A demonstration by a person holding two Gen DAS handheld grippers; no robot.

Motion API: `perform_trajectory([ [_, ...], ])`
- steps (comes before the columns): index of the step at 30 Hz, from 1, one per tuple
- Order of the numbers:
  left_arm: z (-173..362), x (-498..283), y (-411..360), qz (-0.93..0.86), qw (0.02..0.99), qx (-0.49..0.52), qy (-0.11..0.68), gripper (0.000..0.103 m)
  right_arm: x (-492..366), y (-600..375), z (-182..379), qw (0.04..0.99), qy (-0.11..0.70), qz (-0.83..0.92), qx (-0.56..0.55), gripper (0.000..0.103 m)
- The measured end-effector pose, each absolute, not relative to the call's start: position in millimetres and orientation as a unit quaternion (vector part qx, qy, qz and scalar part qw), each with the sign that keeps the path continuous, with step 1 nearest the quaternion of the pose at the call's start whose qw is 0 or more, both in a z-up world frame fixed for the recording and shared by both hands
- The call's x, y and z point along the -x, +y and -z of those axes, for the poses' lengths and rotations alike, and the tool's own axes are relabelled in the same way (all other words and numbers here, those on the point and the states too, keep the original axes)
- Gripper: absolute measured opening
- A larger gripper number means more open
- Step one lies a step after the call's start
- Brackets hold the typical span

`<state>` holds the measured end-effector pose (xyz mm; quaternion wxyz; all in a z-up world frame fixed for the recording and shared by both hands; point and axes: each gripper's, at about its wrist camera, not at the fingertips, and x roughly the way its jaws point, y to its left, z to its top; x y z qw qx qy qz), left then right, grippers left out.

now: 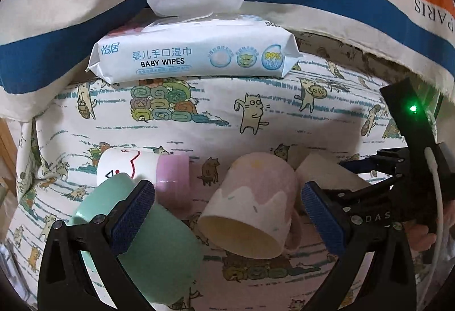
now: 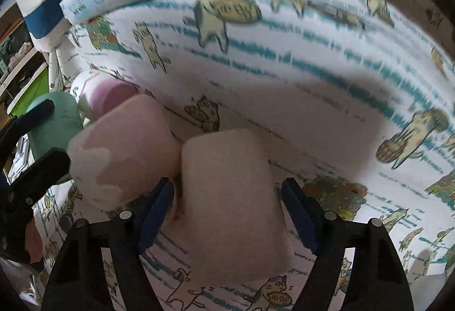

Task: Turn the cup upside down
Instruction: 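Close the right gripper around the beige cup and lift it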

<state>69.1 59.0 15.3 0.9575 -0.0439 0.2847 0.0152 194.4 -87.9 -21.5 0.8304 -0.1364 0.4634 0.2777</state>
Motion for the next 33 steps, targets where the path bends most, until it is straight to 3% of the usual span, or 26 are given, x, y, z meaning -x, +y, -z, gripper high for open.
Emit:
perform_trajectory([
  [8, -18, -70, 61, -0.023, 0.958, 0.049, 0.281, 0.102, -202, -85, 42, 0.822, 0.482, -0.277, 0.128, 0.080],
  [15, -26, -62, 55, -0.022, 0.964, 0.036, 0.264, 0.102, -189, -92, 27, 0.827, 0.480, -0.260, 0.133, 0.070],
  [25, -36, -52, 50, -0.003, 0.967, 0.040, 0.251, 0.102, -141, -127, -13, 0.846, 0.465, -0.245, 0.088, 0.070],
  [33, -37, -48, 39, 0.009, 0.969, 0.027, 0.247, 0.102, -105, -144, 0, 0.833, 0.491, -0.242, 0.080, 0.070],
])
